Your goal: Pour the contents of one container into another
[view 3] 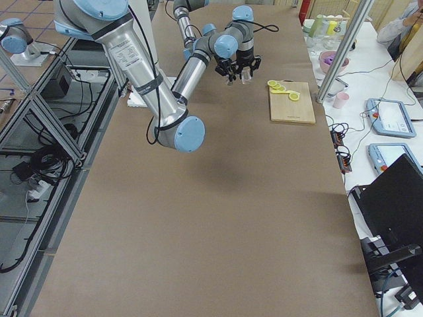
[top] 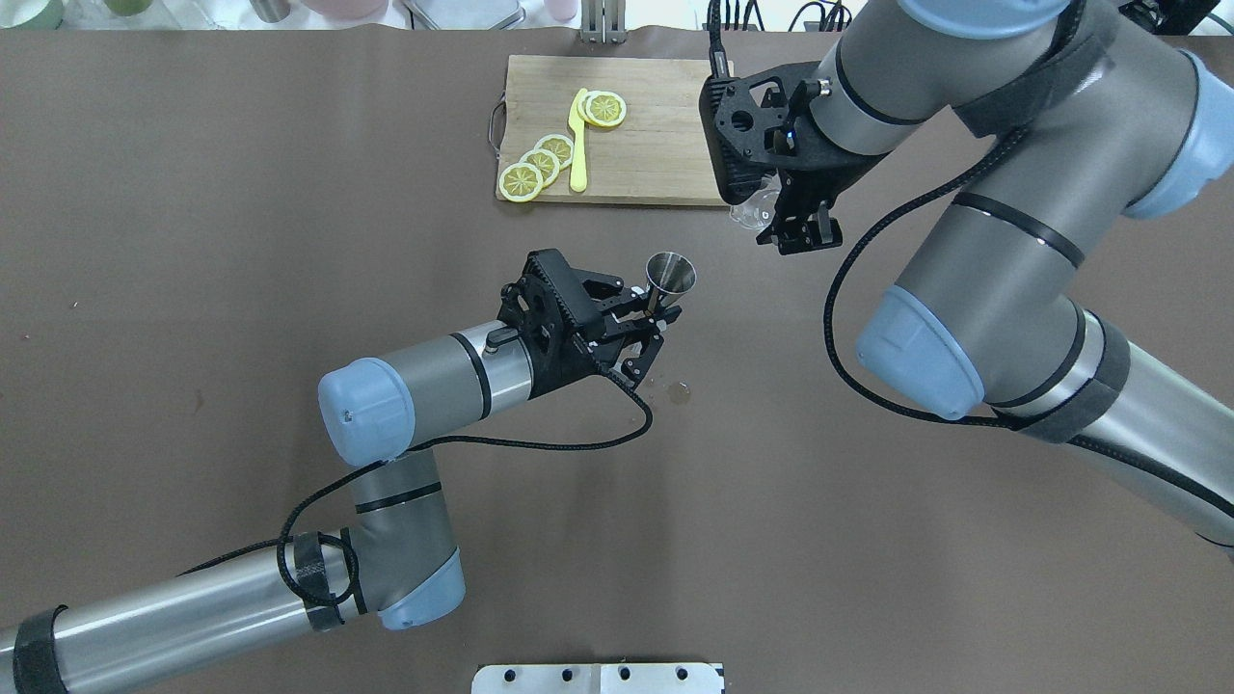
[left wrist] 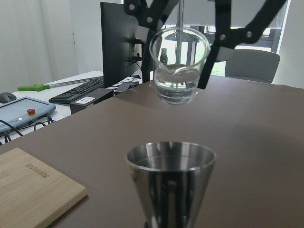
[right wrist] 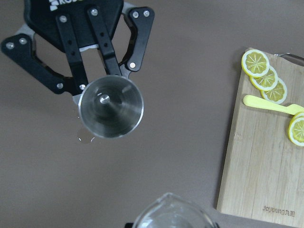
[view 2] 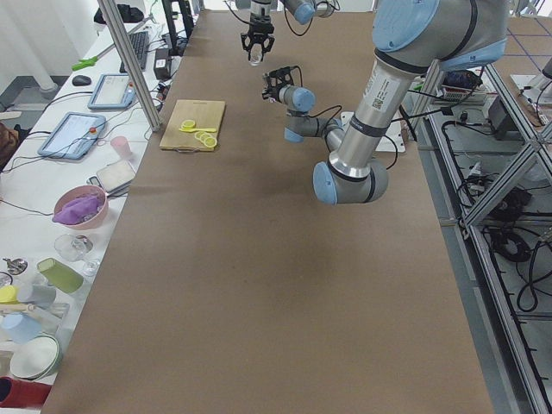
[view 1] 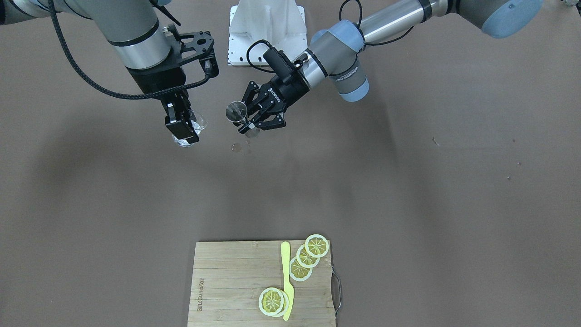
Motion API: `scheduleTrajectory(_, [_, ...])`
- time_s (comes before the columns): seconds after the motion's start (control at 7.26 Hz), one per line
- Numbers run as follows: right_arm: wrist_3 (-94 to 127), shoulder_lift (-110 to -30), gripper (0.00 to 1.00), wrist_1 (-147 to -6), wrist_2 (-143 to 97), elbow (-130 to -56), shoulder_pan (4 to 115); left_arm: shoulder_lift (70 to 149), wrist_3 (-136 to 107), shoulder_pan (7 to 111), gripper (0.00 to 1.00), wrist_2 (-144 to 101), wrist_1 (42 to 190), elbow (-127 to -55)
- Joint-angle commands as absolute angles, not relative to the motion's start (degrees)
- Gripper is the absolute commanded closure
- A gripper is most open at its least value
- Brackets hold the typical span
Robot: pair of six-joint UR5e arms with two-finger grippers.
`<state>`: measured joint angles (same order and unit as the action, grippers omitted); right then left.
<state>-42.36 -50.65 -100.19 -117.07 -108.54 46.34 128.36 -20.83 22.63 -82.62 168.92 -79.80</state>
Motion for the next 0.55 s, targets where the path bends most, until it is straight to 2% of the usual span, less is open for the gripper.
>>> scheduleTrajectory(0.0, [-42.45, -47.73, 1.0, -102.82, -115.93, -107.05, 45.19, 128.32, -20.83, 22.67, 1.0, -82.62, 169.19, -79.8])
scheduleTrajectory(0.41, [-44.81, -47.37, 1.0, -106.25, -115.14, -108.53, 43.77, 127.88, -20.74, 23.28, 1.0, -82.62, 169.8, -79.72])
